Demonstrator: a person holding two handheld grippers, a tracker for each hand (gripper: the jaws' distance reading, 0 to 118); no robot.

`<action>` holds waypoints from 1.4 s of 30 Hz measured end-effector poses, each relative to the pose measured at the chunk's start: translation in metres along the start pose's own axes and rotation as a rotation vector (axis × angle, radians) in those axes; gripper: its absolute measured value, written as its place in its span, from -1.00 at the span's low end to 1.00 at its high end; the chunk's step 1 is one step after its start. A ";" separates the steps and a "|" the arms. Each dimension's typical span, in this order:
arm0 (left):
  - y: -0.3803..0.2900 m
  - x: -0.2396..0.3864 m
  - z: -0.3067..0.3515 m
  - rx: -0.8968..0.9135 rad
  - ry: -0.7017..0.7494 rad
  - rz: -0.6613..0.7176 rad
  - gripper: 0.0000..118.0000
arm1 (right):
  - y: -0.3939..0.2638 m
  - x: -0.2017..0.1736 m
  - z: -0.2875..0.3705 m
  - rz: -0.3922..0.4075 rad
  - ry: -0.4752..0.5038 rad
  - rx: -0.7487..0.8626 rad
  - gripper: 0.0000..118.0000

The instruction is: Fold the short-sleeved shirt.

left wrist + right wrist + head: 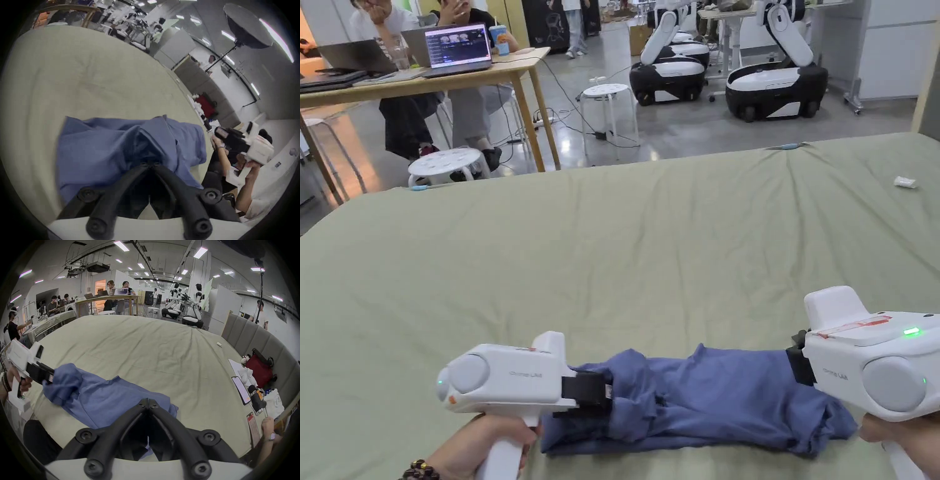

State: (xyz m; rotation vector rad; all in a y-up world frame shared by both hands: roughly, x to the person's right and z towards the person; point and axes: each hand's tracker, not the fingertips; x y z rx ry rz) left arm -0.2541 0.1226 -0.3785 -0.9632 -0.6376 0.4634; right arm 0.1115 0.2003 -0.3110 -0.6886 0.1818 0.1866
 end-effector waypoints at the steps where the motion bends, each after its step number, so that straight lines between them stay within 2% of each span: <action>1: 0.002 0.005 -0.009 -0.009 -0.024 0.001 -1.00 | -0.001 0.003 0.000 -0.002 -0.002 -0.001 -1.00; 4: 0.005 0.032 -0.029 -0.033 -0.091 -0.017 -1.00 | -0.002 0.009 -0.002 -0.008 -0.014 -0.007 -1.00; 10: 0.009 0.048 -0.054 -0.092 -0.072 -0.069 -1.00 | -0.004 0.020 -0.005 -0.037 -0.034 -0.016 -1.00; 15: 0.005 0.046 0.002 0.021 -0.124 -0.054 -1.00 | -0.004 0.020 -0.002 -0.035 -0.032 -0.012 -1.00; 22: 0.000 -0.019 0.089 0.169 -0.034 0.053 -1.00 | 0.006 0.006 -0.005 -0.023 -0.003 0.007 -1.00; 25: -0.005 -0.045 0.105 0.180 0.022 0.097 -1.00 | 0.008 -0.002 -0.008 -0.007 0.007 0.010 -1.00; 30: -0.010 -0.059 0.108 0.166 0.002 0.118 -0.96 | 0.010 -0.012 -0.009 0.005 0.017 0.009 -1.00; 31: -0.011 -0.057 0.108 0.160 -0.027 0.125 -0.54 | 0.010 -0.013 -0.008 0.006 0.019 0.008 -1.00; 32: -0.012 -0.055 0.108 0.159 -0.043 0.123 0.06 | 0.010 -0.013 -0.008 0.008 0.021 0.008 -1.00; 33: -0.012 -0.055 0.108 0.161 -0.050 0.116 0.58 | 0.009 -0.014 -0.007 0.009 0.022 0.007 -1.00; 34: -0.013 -0.055 0.106 0.159 -0.045 0.110 1.00 | 0.009 -0.014 -0.007 0.010 0.021 0.005 -1.00; 38: -0.014 -0.059 0.100 0.143 -0.045 0.104 1.00 | 0.009 -0.016 -0.007 0.015 0.023 0.002 -1.00; 42: -0.016 -0.066 0.073 0.052 -0.095 0.185 1.00 | 0.009 -0.018 -0.011 0.010 0.026 0.000 -1.00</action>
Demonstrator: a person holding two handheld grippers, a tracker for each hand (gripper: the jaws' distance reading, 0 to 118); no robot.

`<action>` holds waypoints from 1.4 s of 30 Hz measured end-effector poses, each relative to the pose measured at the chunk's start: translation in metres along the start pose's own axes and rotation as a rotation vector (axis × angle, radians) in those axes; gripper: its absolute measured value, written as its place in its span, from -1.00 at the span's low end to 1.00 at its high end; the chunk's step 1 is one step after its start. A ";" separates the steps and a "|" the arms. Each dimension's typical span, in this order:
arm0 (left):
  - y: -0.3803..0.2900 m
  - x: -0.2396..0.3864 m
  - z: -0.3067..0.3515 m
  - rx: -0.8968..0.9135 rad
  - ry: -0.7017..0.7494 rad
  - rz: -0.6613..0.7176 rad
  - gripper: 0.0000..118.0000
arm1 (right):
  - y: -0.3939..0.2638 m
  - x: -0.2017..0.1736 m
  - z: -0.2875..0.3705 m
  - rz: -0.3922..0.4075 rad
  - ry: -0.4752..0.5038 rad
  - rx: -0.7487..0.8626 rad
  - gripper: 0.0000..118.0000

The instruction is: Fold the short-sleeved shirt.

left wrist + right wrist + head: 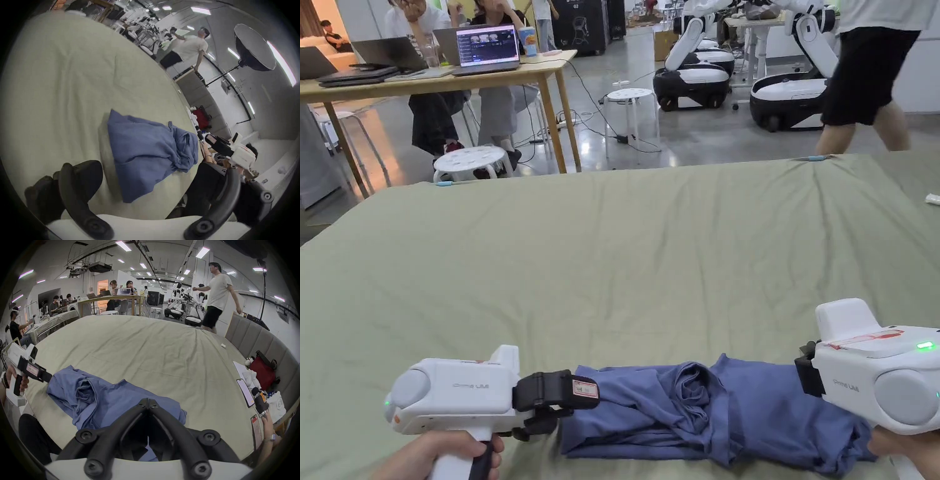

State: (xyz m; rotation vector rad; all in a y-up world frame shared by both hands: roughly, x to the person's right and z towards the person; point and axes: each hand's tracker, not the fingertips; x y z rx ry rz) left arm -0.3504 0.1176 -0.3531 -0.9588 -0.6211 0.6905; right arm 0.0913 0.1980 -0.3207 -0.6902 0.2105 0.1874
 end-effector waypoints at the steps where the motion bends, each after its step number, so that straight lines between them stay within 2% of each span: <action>1: -0.001 -0.004 -0.008 -0.015 -0.021 0.021 0.94 | 0.000 0.000 0.000 -0.002 0.002 0.000 -1.00; 4: -0.003 -0.005 -0.027 -0.008 -0.092 0.059 0.73 | -0.002 0.001 -0.003 -0.001 0.006 -0.007 -1.00; 8: 0.000 0.002 -0.044 -0.011 -0.122 0.080 0.71 | -0.001 0.003 -0.003 0.009 0.000 -0.017 -1.00; 9: 0.000 0.005 -0.047 -0.023 -0.116 0.056 0.64 | -0.001 0.004 -0.004 0.007 -0.003 -0.018 -1.00; 10: 0.000 0.008 -0.048 -0.028 -0.088 0.019 0.33 | -0.001 0.005 -0.004 0.004 -0.007 -0.017 -1.00; 12: 0.000 0.010 -0.050 -0.022 0.012 -0.007 -0.69 | -0.001 0.006 -0.004 -0.004 -0.010 -0.016 -1.00; 13: 0.001 0.005 -0.054 -0.037 0.055 0.009 -0.69 | -0.001 0.006 -0.004 -0.007 -0.011 -0.016 -1.00; 15: 0.002 -0.002 -0.052 -0.036 0.006 0.025 -0.70 | 0.000 0.007 -0.006 -0.012 -0.011 -0.016 -1.00; 21: 0.004 0.003 -0.033 0.021 0.011 -0.039 -0.72 | -0.002 0.006 -0.009 -0.003 -0.011 -0.026 -1.00; 33: 0.007 -0.041 0.076 0.111 0.219 0.009 -0.72 | 0.000 0.001 -0.011 -0.009 0.003 -0.019 -1.00; 36: 0.008 -0.030 0.076 0.113 0.191 0.016 -0.71 | 0.000 -0.004 -0.012 -0.005 0.021 -0.017 -1.00; 38: 0.012 -0.014 0.075 0.134 0.129 -0.027 -0.71 | -0.001 -0.007 -0.011 0.003 0.029 -0.016 -1.00; 42: 0.010 0.042 0.061 0.139 0.045 -0.074 -0.71 | -0.003 -0.006 -0.008 0.017 0.030 -0.023 -1.00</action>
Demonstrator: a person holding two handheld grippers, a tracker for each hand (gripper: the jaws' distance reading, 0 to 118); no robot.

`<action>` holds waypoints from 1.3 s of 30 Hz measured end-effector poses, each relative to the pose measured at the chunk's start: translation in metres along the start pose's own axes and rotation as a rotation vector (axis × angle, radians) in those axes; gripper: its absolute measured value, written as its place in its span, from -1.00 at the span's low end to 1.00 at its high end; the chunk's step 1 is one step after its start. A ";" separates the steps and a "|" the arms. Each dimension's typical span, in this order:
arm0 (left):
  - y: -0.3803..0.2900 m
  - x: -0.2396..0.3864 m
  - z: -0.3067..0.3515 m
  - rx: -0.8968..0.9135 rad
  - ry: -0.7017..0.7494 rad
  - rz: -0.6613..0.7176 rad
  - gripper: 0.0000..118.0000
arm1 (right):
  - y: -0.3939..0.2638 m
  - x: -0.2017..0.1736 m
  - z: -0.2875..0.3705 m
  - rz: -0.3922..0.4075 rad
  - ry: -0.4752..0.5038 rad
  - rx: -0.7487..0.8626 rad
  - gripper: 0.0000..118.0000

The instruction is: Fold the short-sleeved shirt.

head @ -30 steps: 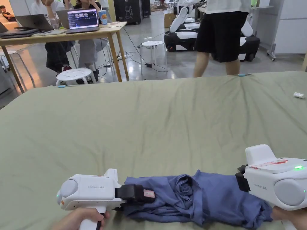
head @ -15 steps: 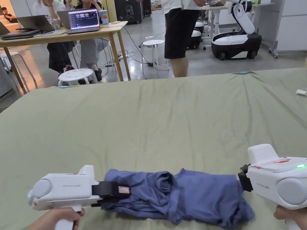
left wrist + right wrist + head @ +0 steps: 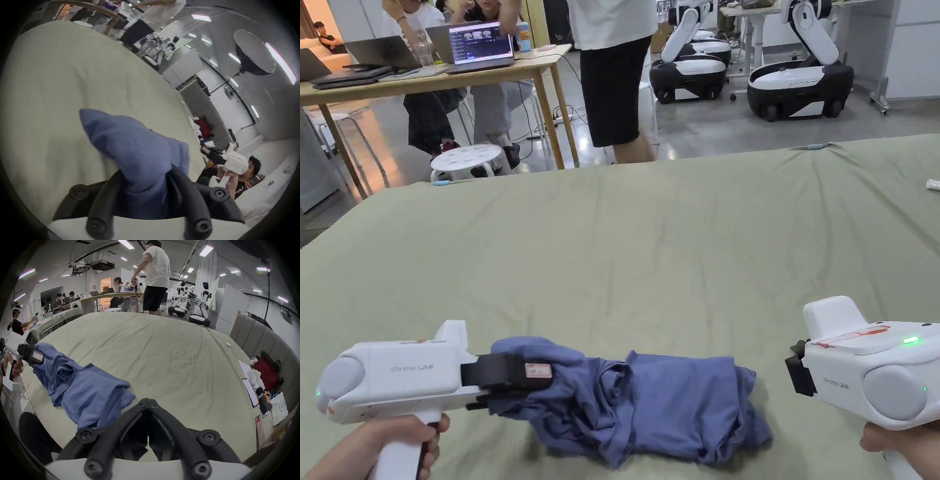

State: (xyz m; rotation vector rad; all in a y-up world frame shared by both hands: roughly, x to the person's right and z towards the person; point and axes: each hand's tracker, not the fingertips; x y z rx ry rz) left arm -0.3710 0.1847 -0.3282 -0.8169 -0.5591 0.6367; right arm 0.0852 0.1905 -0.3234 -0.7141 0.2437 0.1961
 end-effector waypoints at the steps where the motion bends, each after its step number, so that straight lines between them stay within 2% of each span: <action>1: 0.000 0.013 -0.007 -0.002 -0.007 0.002 -0.71 | 0.000 0.003 0.000 -0.004 -0.004 0.002 -1.00; 3: -0.003 0.034 -0.022 -0.009 -0.034 0.005 -0.71 | 0.000 0.007 0.003 -0.019 -0.009 0.009 -1.00; 9: -0.013 0.070 -0.101 -0.157 -0.064 -0.119 -0.70 | -0.003 0.019 0.018 -0.030 -0.024 0.021 -1.00; 13: -0.023 0.079 -0.151 -0.182 -0.054 -0.089 -0.54 | -0.007 0.033 0.027 -0.073 -0.036 0.030 -1.00; 14: -0.025 0.079 -0.159 -0.181 -0.062 -0.081 -0.27 | -0.008 0.037 0.029 -0.090 -0.041 0.037 -1.00; 16: -0.028 0.078 -0.172 -0.187 -0.133 -0.010 0.46 | -0.010 0.043 0.034 -0.097 -0.049 0.042 -1.00; 17: -0.028 0.079 -0.175 -0.193 -0.161 -0.001 0.64 | -0.011 0.047 0.035 -0.100 -0.055 0.043 -1.00; 19: -0.028 0.087 -0.175 -0.197 -0.148 -0.033 0.86 | -0.013 0.052 0.037 -0.108 -0.064 0.048 -1.00; 22: -0.025 0.093 -0.162 -0.193 -0.106 -0.101 0.85 | -0.015 0.058 0.038 -0.119 -0.076 0.048 -1.00; 24: -0.018 0.090 -0.139 -0.128 -0.089 -0.107 0.75 | -0.016 0.059 0.038 -0.127 -0.077 0.047 -1.00; 25: -0.014 0.086 -0.126 -0.094 -0.090 -0.092 0.45 | -0.016 0.059 0.038 -0.131 -0.076 0.048 -1.00; 26: -0.010 0.080 -0.112 -0.060 -0.098 -0.075 0.15 | -0.016 0.058 0.038 -0.132 -0.073 0.049 -1.00; 27: -0.006 0.072 -0.097 -0.031 -0.105 -0.065 -0.29 | -0.016 0.057 0.038 -0.131 -0.070 0.050 -1.00; 28: -0.004 0.064 -0.083 -0.005 -0.085 -0.065 -0.92 | -0.015 0.054 0.037 -0.129 -0.065 0.052 -1.00; 29: -0.004 0.058 -0.075 0.012 -0.050 -0.062 -1.00 | -0.015 0.052 0.037 -0.126 -0.062 0.053 -1.00; 31: -0.005 0.044 -0.059 0.033 0.026 -0.037 -1.00 | -0.013 0.048 0.036 -0.119 -0.051 0.058 -1.00; 35: -0.013 0.037 -0.053 -0.003 0.011 -0.024 -1.00 | -0.012 0.042 0.032 -0.105 -0.037 0.059 -1.00; 39: -0.020 0.061 -0.088 -0.080 -0.028 -0.074 -1.00 | -0.009 0.038 0.027 -0.098 -0.042 0.046 -1.00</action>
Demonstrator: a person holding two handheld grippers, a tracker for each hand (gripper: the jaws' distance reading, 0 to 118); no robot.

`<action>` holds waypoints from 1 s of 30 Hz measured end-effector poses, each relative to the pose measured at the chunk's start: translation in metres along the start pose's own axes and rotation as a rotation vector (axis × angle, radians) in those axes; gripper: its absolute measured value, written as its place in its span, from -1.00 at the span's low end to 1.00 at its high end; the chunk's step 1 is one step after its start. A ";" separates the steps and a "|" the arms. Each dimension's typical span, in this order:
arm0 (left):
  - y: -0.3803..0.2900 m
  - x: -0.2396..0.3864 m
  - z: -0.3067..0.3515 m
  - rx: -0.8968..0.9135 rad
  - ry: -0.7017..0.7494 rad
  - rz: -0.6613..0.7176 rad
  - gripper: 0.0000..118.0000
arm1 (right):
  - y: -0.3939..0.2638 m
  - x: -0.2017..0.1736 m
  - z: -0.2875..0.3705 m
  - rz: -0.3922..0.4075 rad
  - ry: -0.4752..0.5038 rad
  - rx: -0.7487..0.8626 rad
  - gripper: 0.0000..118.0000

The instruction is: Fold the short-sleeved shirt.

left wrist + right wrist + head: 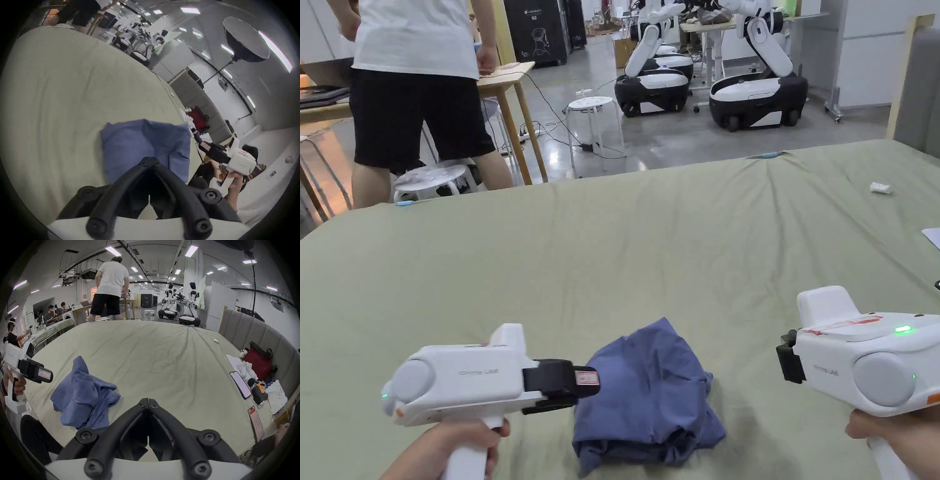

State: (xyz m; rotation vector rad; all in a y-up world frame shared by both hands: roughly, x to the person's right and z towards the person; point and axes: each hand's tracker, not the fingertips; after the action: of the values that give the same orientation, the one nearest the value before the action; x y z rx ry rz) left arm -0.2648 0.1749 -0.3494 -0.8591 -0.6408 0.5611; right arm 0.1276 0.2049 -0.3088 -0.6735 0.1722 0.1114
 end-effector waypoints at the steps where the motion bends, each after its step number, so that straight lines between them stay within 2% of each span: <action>1: 0.000 0.009 -0.016 -0.024 -0.004 -0.026 -1.00 | 0.000 -0.001 -0.002 0.002 -0.007 -0.002 -1.00; 4: 0.001 0.026 -0.059 -0.049 -0.018 -0.084 -1.00 | 0.002 -0.006 -0.010 0.008 -0.032 -0.014 -1.00; 10: -0.005 0.042 -0.124 -0.136 0.012 -0.034 -1.00 | 0.001 -0.005 -0.022 -0.012 -0.077 -0.019 -1.00; 17: -0.011 0.049 -0.145 -0.148 -0.004 -0.015 -1.00 | -0.004 0.004 -0.014 -0.032 -0.085 -0.028 -1.00; 20: -0.008 0.054 -0.130 -0.133 -0.021 -0.022 -1.00 | -0.002 0.007 -0.016 -0.032 -0.079 -0.031 -1.00; 23: 0.000 0.051 -0.095 -0.052 -0.068 -0.043 -1.00 | 0.003 -0.004 -0.013 -0.020 -0.034 -0.027 -1.00; 30: 0.016 0.001 -0.008 0.102 0.013 0.047 -1.00 | 0.024 -0.060 -0.023 0.000 0.172 0.005 -1.00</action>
State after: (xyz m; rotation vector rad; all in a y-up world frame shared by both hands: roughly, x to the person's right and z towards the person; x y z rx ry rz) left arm -0.2618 0.1799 -0.3660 -0.7833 -0.5760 0.6250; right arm 0.0621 0.2062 -0.3292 -0.6783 0.3373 0.0531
